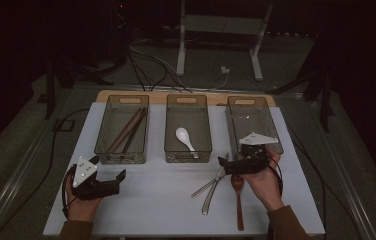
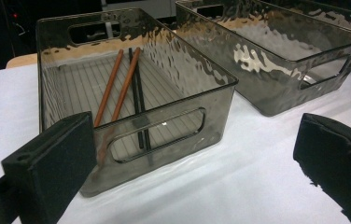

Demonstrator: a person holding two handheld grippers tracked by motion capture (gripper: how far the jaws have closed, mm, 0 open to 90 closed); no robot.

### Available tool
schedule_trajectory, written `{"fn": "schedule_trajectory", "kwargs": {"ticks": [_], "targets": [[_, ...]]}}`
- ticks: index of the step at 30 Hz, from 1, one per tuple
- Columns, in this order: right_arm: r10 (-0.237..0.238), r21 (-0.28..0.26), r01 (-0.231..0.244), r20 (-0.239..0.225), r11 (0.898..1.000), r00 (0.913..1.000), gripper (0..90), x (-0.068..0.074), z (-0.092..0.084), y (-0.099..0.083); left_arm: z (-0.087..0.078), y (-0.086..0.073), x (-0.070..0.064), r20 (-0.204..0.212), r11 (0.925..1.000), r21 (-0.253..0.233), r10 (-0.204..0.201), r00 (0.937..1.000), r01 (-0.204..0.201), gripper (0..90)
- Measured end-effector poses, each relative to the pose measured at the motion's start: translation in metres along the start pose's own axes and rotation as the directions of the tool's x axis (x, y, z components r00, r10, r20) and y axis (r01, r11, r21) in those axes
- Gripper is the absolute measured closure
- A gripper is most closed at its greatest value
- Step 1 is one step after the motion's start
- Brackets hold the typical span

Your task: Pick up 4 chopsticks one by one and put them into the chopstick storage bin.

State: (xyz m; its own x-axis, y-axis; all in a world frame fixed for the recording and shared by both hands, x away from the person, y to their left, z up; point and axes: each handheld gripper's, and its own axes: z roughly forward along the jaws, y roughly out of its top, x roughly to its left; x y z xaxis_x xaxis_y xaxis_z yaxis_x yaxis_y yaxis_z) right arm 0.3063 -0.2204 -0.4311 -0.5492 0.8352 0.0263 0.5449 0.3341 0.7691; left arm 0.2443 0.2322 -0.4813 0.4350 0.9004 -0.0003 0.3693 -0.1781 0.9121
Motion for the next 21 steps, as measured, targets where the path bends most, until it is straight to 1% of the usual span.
{"fn": "schedule_trajectory", "kwargs": {"ticks": [8,15,19,21], "targets": [[0.015,0.037,-0.016,0.026,0.999,0.9995,0.0,-0.007,-0.007,-0.025,0.000,0.000,0.000,0.000,1.0000,0.001,0.000,1.0000,0.000,0.6],[0.040,0.089,-0.043,0.031,0.995,0.9987,0.1,-0.010,-0.008,-0.050,0.000,0.001,-0.001,0.001,1.0000,0.000,0.004,1.0000,-0.004,0.6],[0.051,0.117,-0.054,0.029,0.992,0.9983,0.1,-0.011,-0.010,-0.061,0.000,0.001,-0.001,0.001,1.0000,-0.001,0.003,1.0000,-0.003,0.7],[0.048,0.130,-0.051,0.028,0.990,0.9985,0.1,-0.011,-0.010,-0.066,0.000,0.001,-0.002,0.002,1.0000,0.001,0.003,1.0000,-0.003,0.7]]}}
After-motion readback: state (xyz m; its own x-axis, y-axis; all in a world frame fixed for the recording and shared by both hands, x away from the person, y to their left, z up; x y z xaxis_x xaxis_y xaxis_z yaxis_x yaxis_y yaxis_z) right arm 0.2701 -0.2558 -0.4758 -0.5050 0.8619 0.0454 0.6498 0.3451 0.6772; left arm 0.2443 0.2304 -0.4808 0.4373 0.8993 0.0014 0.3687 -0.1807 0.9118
